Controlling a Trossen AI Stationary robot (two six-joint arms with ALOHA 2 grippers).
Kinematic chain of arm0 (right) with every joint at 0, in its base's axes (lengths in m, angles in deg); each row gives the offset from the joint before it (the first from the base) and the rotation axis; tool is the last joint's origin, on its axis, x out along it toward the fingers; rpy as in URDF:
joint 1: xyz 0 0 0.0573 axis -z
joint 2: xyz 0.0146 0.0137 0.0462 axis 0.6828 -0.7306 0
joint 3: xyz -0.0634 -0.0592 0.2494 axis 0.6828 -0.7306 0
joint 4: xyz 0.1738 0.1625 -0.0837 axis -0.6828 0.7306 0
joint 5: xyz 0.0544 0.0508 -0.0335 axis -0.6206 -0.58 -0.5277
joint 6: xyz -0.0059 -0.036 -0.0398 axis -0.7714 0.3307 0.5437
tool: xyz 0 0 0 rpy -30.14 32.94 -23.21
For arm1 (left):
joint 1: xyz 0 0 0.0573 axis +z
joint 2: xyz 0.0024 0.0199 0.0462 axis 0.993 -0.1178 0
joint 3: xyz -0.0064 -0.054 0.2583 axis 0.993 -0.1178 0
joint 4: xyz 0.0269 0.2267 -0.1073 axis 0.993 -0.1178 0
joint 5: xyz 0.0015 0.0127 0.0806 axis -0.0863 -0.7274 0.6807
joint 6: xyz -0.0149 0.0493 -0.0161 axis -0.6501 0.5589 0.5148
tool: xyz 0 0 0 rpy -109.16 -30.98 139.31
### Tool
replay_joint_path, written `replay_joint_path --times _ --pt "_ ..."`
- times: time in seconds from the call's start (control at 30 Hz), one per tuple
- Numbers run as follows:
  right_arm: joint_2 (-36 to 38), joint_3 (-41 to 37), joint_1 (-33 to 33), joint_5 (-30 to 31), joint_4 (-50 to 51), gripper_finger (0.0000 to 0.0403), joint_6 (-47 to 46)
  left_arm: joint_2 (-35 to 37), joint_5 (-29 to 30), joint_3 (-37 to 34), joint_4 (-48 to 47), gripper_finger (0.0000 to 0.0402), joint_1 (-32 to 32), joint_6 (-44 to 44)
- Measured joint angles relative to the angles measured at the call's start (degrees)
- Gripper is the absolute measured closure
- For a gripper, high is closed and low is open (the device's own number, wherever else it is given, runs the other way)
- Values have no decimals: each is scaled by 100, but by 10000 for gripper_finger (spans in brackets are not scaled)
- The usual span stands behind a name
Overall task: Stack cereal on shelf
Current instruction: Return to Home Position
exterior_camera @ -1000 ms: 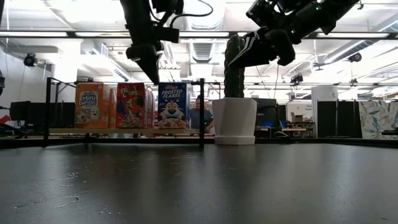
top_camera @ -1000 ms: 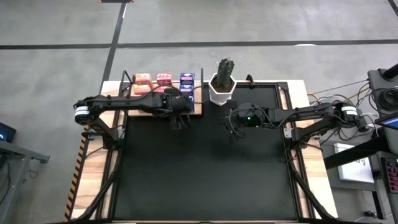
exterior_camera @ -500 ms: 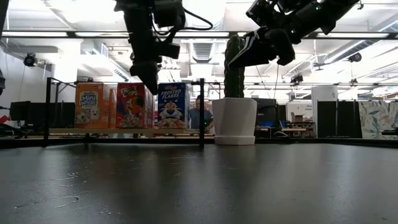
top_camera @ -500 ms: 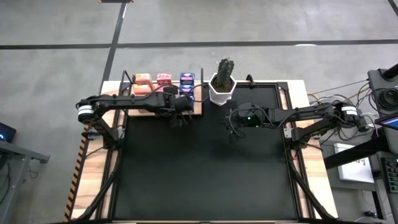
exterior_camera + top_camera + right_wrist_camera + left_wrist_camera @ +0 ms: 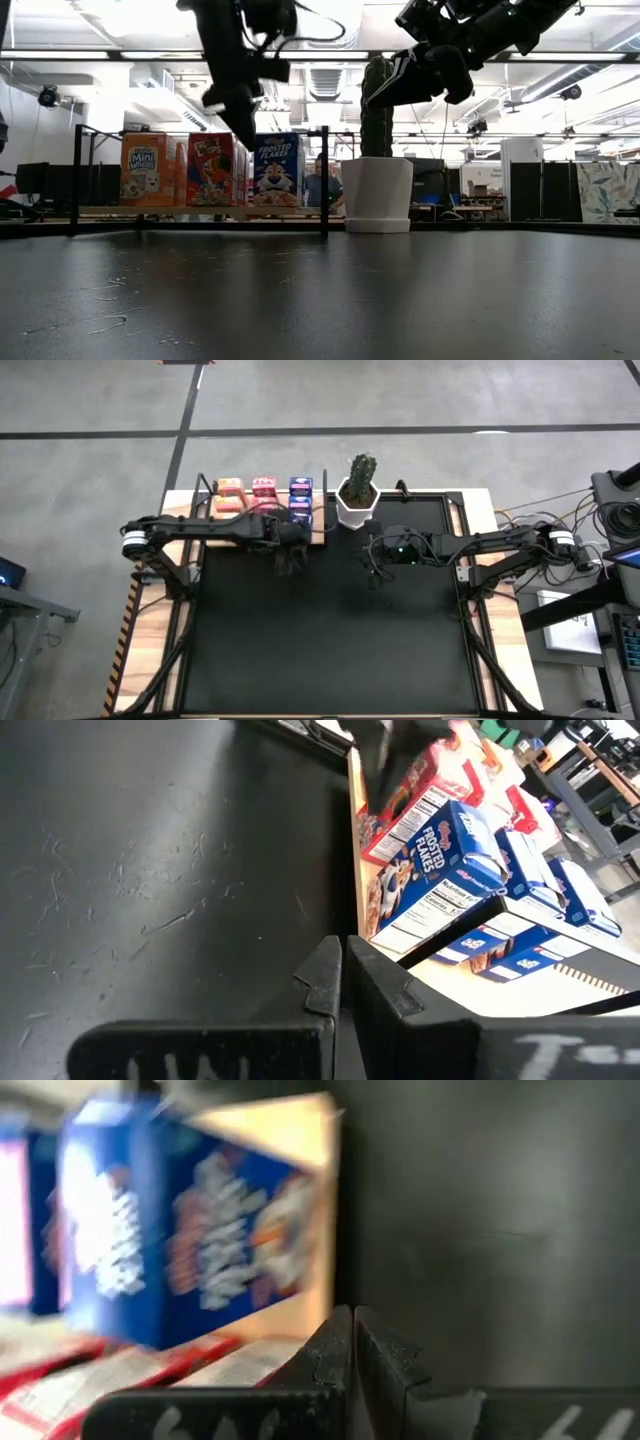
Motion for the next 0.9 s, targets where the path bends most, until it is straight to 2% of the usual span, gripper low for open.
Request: replay_joint_path --times 0.2,0.33,0.67,0.8,0.9 --pt "0 1 0 -2 1 392 2 458 -954 -157 548 401 -361 754" --pt "0 2 0 -11 2 392 97 1038 -1430 -639 1236 401 -436 945" --pt "0 1 12 -195 -44 392 154 2911 -1484 -2652 3167 401 -509 814" --pt "0 -16 37 -621 -149 392 19 3583 -1485 -3242 3632 402 -509 884" --pt "2 -101 37 -686 -333 392 -237 4020 -1486 -3555 3769 402 -509 893"
